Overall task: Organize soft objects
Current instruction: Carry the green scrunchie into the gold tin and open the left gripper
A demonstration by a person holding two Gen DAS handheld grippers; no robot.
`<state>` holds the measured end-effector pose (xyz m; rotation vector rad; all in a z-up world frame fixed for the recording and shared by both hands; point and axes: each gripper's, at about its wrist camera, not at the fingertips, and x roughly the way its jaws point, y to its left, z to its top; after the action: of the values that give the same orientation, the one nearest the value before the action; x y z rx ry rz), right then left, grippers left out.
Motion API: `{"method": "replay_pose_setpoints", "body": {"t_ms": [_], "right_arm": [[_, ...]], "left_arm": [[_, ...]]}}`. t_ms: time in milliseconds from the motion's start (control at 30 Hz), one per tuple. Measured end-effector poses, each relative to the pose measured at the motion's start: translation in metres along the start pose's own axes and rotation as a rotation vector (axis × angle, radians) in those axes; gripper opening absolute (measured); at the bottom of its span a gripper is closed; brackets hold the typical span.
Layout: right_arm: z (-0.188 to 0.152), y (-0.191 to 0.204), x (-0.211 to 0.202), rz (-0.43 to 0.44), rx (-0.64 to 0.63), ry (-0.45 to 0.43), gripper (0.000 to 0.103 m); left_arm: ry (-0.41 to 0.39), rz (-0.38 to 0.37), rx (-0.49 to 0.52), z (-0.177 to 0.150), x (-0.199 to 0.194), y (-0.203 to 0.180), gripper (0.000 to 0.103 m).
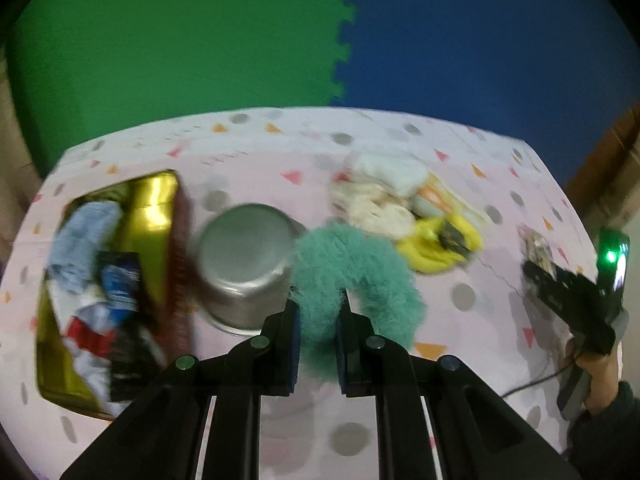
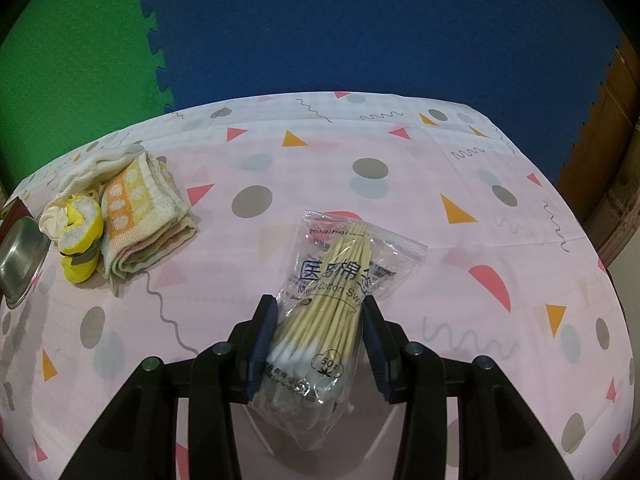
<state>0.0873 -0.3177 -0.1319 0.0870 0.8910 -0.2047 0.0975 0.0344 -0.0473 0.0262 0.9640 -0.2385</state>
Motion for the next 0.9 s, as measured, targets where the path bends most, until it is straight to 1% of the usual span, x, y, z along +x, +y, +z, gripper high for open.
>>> {"method": "replay_pose_setpoints", "body": {"t_ms": [133,267,533,633,900], "right_arm": [[0.0,0.0,0.0,0.0,0.0,0.0,0.044],[0.0,0.0,0.0,-0.001,-0.001,0.0,0.044],[0.0,0.0,0.0,-0.001,-0.001,0.0,0.044],[0.0,0.0,0.0,-0.002,-0.002,0.0,0.044],[0.0,0.0,0.0,-0.002,-0.003,0.0,0.044]], "left_arm": [[-0.028,0.046,-0.06,0.011,-0.008,0.032,0.012],[-0.053,0.109,-0.115,0.022,-0.012,0.067,0.013],[-0.044,0.204,-0.236,0.043,0.006,0.131,0.013],[-0.018,0.219,-0.268,0.045,0.018,0.146,0.013],[0.046,0.245,-0.267,0.046,0.05,0.16,0.013]]}}
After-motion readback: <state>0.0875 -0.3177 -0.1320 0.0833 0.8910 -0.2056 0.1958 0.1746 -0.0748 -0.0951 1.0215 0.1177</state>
